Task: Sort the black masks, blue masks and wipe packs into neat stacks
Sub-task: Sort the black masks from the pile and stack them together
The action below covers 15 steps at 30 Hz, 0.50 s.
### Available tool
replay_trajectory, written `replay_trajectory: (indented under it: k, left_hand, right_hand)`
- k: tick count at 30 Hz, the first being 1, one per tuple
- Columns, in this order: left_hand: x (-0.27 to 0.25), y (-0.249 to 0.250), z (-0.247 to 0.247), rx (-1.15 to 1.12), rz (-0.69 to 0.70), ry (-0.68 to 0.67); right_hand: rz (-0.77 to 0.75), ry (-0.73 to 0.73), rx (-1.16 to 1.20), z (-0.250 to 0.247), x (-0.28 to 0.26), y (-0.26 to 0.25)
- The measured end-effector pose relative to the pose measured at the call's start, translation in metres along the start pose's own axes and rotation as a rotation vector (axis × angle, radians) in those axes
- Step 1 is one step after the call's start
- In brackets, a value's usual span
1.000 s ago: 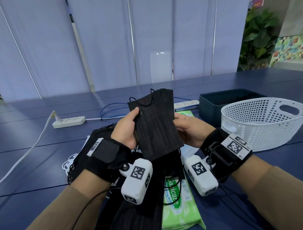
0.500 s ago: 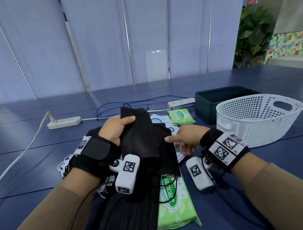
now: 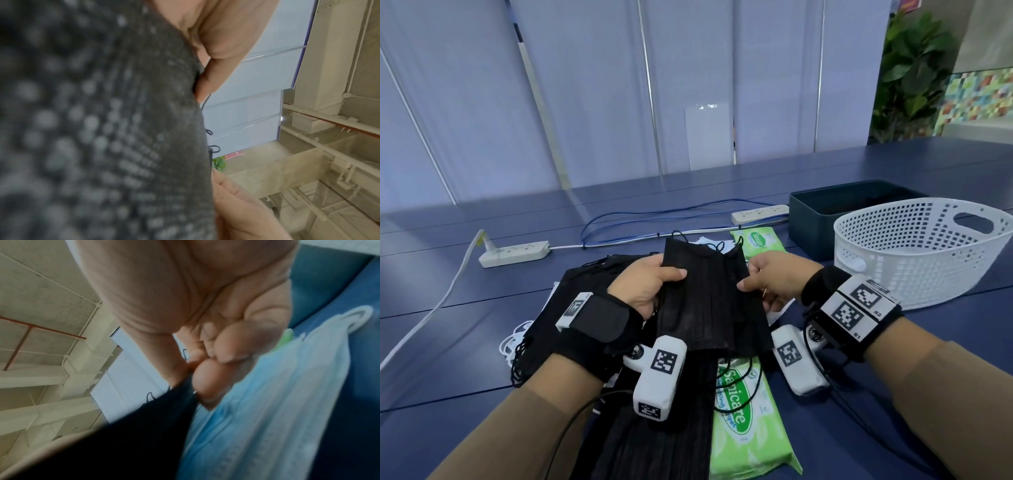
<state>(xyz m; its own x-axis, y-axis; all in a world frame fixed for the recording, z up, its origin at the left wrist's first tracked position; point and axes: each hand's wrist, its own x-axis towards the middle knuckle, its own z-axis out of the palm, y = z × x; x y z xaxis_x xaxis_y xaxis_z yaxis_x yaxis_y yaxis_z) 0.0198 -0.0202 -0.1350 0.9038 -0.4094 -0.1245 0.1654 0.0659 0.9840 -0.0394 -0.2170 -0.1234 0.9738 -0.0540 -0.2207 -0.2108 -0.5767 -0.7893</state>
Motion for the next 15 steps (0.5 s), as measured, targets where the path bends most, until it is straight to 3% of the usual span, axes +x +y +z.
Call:
replay_trajectory:
  k: [5,9,12,15]
  left_hand:
    - [-0.016,0.029,0.009,-0.278,0.22,-0.156]
    - [-0.034,0.044,0.019,-0.426,0.321,-0.301]
    - [-0.029,0.031,0.03,-0.309,0.265,-0.145]
    - [-0.02,0.015,0.035,-0.309,0.157,-0.002]
  right_hand:
    - [-0.08,0.14,0.258,-0.01,0.001,-0.002]
    - [-0.072,0.122,0.404,-0.009,0.0,-0.003]
    - [-0.09,0.07,0.551,-0.006,-0.002,-0.007]
    - [-0.15,0.119,0.609,-0.006,-0.006,-0.015]
